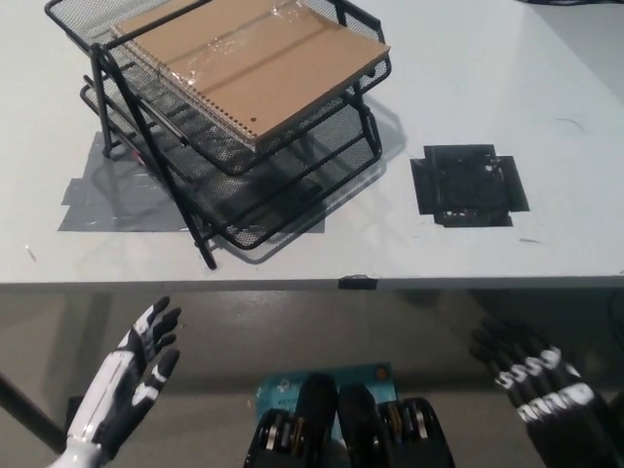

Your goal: A person hands a notebook to the robot and the robot grabs it with its right hand and places it in the file tray kept in the centre of the desk infront of it.

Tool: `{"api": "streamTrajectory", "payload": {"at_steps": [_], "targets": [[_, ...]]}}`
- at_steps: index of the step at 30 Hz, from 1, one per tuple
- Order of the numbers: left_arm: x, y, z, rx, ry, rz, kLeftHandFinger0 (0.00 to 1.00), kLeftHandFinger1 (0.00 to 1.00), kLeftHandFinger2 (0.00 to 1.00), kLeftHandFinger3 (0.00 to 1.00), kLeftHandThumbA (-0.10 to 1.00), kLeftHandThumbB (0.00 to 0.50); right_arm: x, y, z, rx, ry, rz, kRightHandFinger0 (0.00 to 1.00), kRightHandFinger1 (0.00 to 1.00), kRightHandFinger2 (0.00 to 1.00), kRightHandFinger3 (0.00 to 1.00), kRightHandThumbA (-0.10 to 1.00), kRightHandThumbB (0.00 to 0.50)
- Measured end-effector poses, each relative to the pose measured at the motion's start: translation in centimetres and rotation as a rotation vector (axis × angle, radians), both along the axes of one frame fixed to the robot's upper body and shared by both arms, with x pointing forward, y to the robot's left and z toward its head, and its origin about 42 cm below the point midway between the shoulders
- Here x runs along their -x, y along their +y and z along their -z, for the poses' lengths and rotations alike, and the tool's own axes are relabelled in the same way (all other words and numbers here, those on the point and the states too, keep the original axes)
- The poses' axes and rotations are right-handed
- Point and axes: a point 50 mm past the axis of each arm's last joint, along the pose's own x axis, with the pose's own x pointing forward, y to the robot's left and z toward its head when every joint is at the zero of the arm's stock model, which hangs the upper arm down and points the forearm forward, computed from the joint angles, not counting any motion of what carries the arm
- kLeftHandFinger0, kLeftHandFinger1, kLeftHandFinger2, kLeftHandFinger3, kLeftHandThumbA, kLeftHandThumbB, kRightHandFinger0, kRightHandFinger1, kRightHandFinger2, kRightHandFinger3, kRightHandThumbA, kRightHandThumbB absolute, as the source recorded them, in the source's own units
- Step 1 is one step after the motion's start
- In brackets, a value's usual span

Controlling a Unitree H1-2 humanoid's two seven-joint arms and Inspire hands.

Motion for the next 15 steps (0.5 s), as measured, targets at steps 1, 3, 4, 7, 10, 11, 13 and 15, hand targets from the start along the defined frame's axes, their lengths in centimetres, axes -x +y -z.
{"api": "streamTrajectory", "payload": {"at_steps": [1, 3, 4, 7, 10, 11, 13, 15], "targets": [[0.2, 0.0, 0.1, 0.003, 0.001, 0.000, 1.00, 1.00, 1.00, 1.00, 0.81, 0.500, 0.2, 0.1, 0.2, -0.016, 0.005, 0.015, 1.00, 1.00, 1.00, 1.00, 1.00, 0.425], [0.5, 0.1, 0.2, 0.012, -0.004, -0.003, 1.00, 1.00, 1.00, 1.00, 0.79, 0.496, 0.0, 0.2, 1.4, -0.059, 0.043, 0.052, 1.00, 1.00, 1.00, 1.00, 1.00, 0.417], [0.5, 0.2, 0.2, 0.015, -0.009, -0.004, 1.00, 1.00, 1.00, 1.00, 0.79, 0.496, -0.2, 0.2, 2.1, -0.074, 0.067, 0.063, 1.00, 1.00, 1.00, 1.00, 1.00, 0.419], [0.5, 0.3, 0.1, 0.027, -0.020, -0.003, 1.00, 1.00, 1.00, 1.00, 0.79, 0.490, -0.7, 0.1, 4.4, -0.100, 0.143, 0.093, 1.00, 1.00, 1.00, 1.00, 1.00, 0.407], [0.6, 0.3, 0.1, 0.035, -0.029, -0.002, 1.00, 1.00, 1.00, 1.00, 0.79, 0.487, -1.1, 0.0, 7.0, -0.105, 0.223, 0.115, 1.00, 1.00, 1.00, 1.00, 1.00, 0.433], [0.7, 0.3, 0.0, 0.037, -0.031, -0.002, 1.00, 1.00, 1.00, 1.00, 0.79, 0.486, -1.2, 0.0, 7.6, -0.106, 0.243, 0.120, 1.00, 1.00, 1.00, 1.00, 1.00, 0.436], [0.6, 0.4, 0.0, 0.039, -0.034, -0.002, 1.00, 1.00, 1.00, 1.00, 0.79, 0.483, -1.3, 0.0, 8.3, -0.106, 0.263, 0.125, 1.00, 1.00, 1.00, 1.00, 1.00, 0.438], [0.6, 0.4, 0.1, 0.041, -0.037, -0.001, 1.00, 1.00, 1.00, 1.00, 0.79, 0.481, -1.4, 0.0, 8.7, -0.106, 0.273, 0.129, 1.00, 1.00, 1.00, 1.00, 1.00, 0.432]]}}
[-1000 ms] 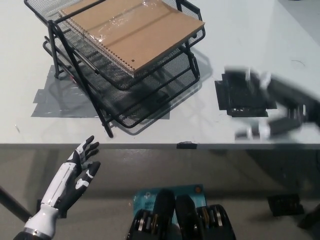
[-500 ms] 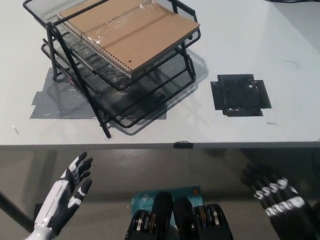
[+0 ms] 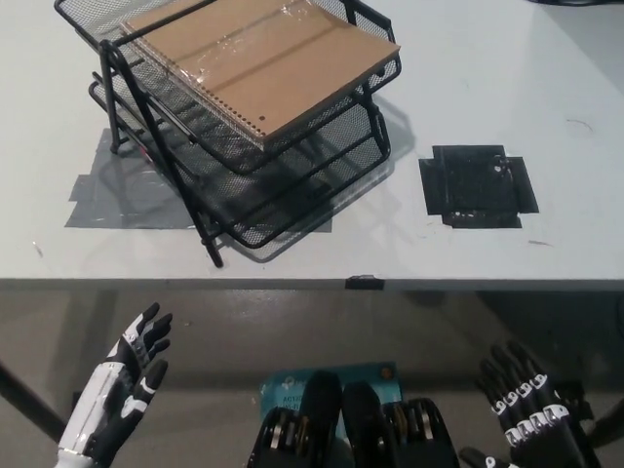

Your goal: A person hands a notebook to the robot and the robot grabs it with its right hand and places it in the file tray kept in the centre of the desk infront of it.

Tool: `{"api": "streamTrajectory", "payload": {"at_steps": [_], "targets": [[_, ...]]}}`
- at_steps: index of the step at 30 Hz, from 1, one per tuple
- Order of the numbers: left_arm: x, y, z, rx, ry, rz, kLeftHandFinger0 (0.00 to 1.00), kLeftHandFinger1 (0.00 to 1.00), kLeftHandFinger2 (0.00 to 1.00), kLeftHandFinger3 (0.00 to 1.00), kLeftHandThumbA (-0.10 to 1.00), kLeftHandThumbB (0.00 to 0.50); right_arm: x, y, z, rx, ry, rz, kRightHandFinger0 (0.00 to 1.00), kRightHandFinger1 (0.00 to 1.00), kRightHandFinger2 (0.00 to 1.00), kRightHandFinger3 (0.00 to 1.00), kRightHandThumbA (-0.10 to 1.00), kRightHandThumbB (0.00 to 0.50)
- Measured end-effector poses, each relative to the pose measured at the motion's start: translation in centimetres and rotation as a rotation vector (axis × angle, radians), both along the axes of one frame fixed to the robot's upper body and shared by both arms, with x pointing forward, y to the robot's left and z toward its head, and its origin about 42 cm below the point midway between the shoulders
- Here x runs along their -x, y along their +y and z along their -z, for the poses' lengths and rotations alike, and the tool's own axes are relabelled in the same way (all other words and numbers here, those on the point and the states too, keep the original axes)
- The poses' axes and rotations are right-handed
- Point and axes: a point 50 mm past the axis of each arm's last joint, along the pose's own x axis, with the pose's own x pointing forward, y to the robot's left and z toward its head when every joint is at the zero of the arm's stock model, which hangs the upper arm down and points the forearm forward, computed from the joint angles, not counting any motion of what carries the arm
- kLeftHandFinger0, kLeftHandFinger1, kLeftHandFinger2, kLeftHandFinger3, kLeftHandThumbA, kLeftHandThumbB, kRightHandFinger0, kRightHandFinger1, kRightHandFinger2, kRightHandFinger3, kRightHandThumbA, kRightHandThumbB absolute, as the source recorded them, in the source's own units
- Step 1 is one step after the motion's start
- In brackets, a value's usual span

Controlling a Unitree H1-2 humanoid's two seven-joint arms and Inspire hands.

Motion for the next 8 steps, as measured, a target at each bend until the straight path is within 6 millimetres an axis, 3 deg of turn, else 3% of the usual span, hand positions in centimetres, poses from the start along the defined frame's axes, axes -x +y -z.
{"api": "streamTrajectory", "payload": {"at_steps": [8], "targets": [[0.20, 0.00, 0.16, -0.001, -0.004, 0.011, 1.00, 1.00, 1.00, 1.00, 0.79, 0.474, 0.03, -0.04, 0.53, 0.005, 0.003, 0.012, 1.00, 1.00, 1.00, 1.00, 1.00, 0.433]]}}
